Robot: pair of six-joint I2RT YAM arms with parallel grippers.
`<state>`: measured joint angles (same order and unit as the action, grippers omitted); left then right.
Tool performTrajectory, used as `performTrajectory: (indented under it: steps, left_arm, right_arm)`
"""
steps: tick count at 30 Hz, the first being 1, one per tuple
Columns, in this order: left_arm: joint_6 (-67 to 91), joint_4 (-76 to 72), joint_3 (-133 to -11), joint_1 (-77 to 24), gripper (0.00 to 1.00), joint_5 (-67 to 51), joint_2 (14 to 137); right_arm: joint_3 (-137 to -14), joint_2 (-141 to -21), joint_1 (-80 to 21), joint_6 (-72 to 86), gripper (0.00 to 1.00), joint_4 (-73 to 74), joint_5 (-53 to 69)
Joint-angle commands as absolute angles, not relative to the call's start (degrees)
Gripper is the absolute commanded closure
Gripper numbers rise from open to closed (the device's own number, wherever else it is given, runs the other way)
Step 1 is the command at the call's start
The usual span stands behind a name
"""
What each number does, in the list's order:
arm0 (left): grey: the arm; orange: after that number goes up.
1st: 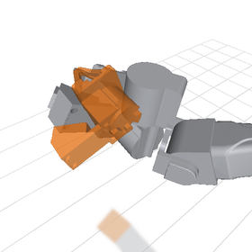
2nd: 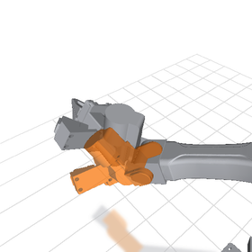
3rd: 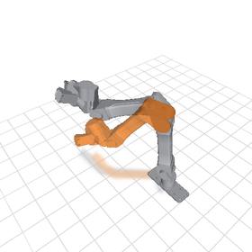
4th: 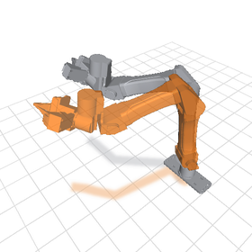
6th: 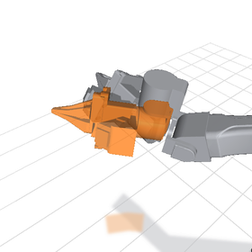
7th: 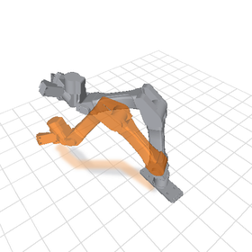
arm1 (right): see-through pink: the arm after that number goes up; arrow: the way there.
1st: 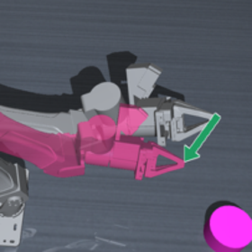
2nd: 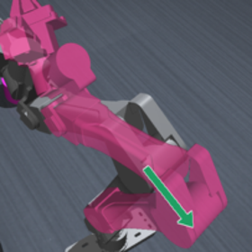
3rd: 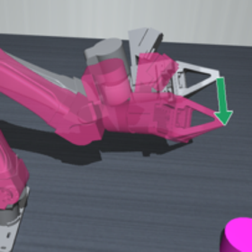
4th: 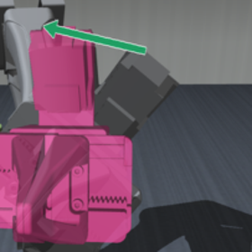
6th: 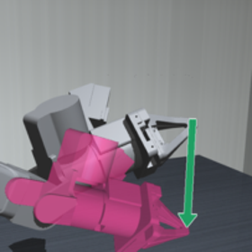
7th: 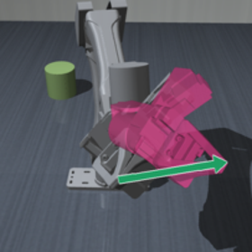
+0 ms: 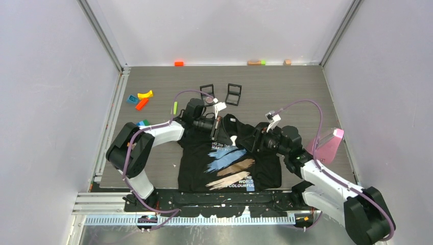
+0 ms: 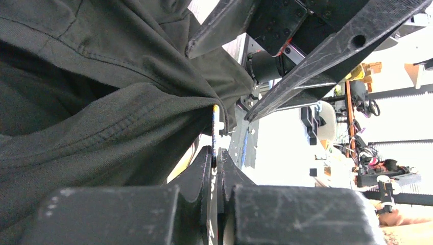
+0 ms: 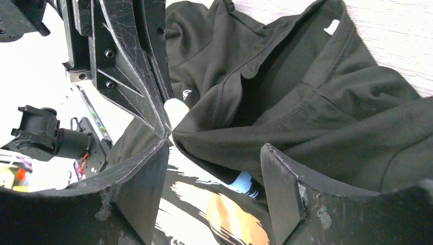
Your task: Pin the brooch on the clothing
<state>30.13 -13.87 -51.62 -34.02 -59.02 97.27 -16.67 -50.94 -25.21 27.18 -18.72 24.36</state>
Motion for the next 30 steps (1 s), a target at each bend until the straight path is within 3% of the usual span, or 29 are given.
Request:
performTrajectory:
  steps: [1,13,25,30]
  left_arm:
    - [27.9,-13.4,-53.8,-33.7,1.0,-62.1,96.9]
    - [27.5,-12.7,-53.9,-33.7,1.0,-61.9,96.4]
    - [27.5,-12.7,-54.1,-33.8,1.0,-62.0,96.9]
    - [27.5,-12.7,-54.0,-33.8,1.0,-62.1,97.0]
  right_arm:
    - [-16.2,-55.8,-24.3,29.2,0.29,-31.6,31.1]
    - [-18.4,-62.7,-24.2,31.2,0.4,-34.0,34.8]
    - [-20.3,-65.5,-24.2,31.1,0.35,-33.2,35.7]
    - [-20.7,-66.8,-24.2,31.7,0.38,-34.0,35.1]
